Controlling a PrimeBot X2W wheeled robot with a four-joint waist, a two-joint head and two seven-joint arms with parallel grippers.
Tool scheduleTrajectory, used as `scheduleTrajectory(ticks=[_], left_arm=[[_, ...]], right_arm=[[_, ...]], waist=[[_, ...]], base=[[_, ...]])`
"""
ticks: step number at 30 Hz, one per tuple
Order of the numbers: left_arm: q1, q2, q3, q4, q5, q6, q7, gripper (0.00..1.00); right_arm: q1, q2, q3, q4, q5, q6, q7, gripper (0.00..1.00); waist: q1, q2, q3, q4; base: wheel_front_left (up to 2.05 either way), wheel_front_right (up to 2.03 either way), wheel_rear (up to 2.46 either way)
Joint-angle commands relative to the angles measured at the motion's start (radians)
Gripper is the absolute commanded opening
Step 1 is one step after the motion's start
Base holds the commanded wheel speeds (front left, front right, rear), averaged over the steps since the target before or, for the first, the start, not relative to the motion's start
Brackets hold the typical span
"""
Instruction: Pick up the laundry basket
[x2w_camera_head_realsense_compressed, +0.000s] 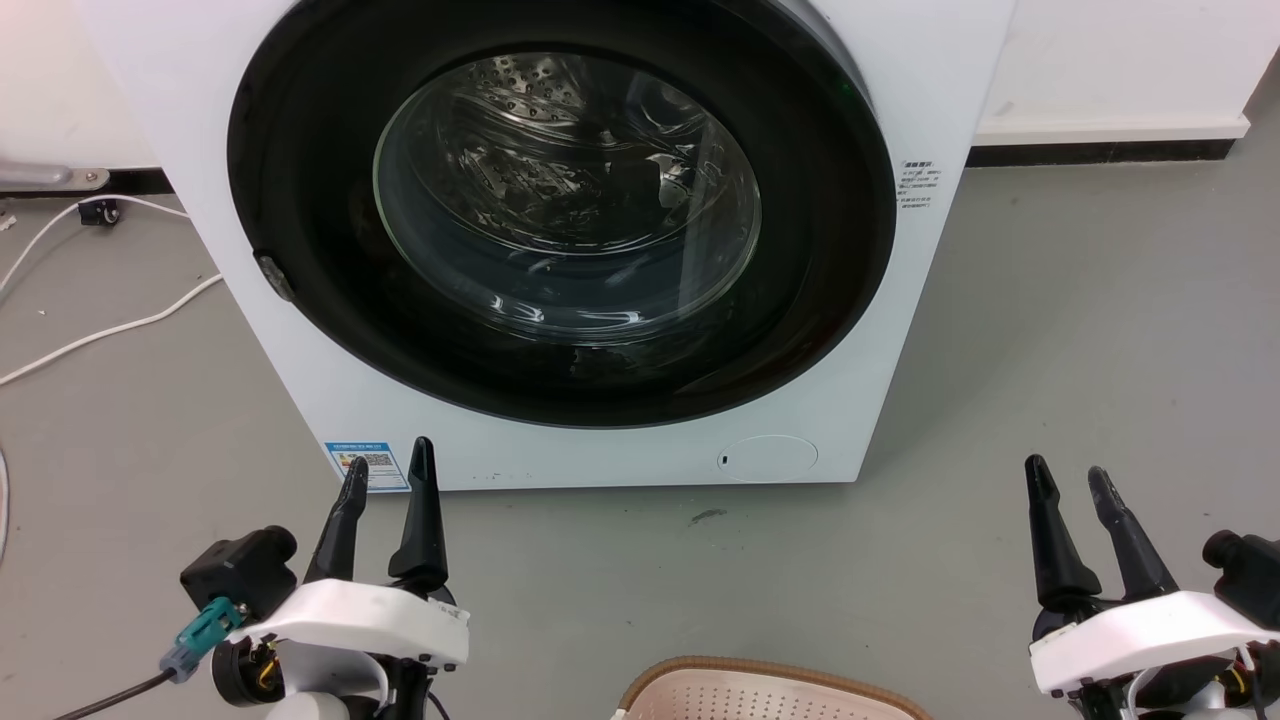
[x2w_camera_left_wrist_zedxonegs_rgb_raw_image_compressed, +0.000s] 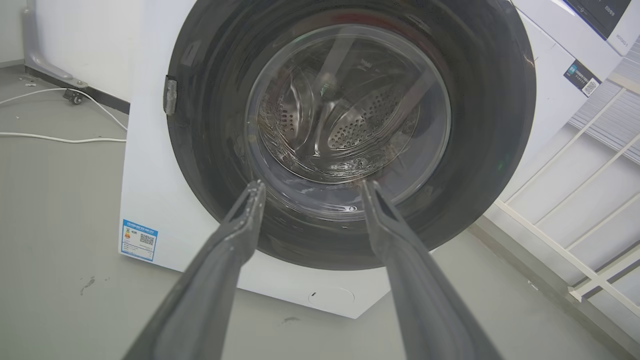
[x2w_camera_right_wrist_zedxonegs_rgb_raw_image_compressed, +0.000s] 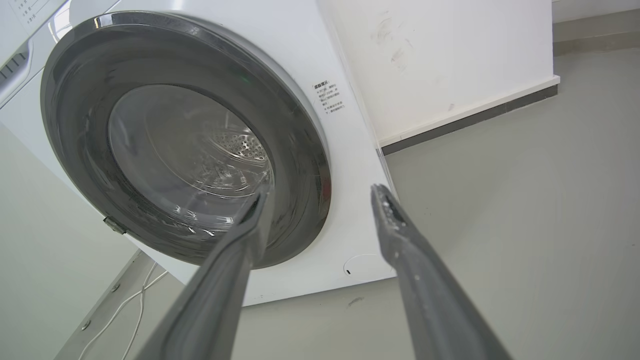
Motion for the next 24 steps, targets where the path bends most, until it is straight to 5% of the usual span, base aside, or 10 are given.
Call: scheduleTrajectory(ticks=[1, 24], left_arm=[[-0.002, 0.007, -0.006, -0.009, 0.029, 0.004, -0.010, 1.00], [-0.002, 0.021, -0.057, 0.029, 0.275, 0.040, -0.066, 1.00]], right_arm=[[-0.001, -0.006, 0.002, -0.016, -0.031, 0.000, -0.002, 1.00], [0.022, 0.007, 0.003, -0.013, -0.301, 0.000, -0.006, 1.00]], waist=[[0.0000, -0.0001, 0.000, 0.000], [0.0000, -0.0001, 0.000, 0.000]], base=[[0.00, 0.00, 0.00], [0.00, 0.00, 0.00]])
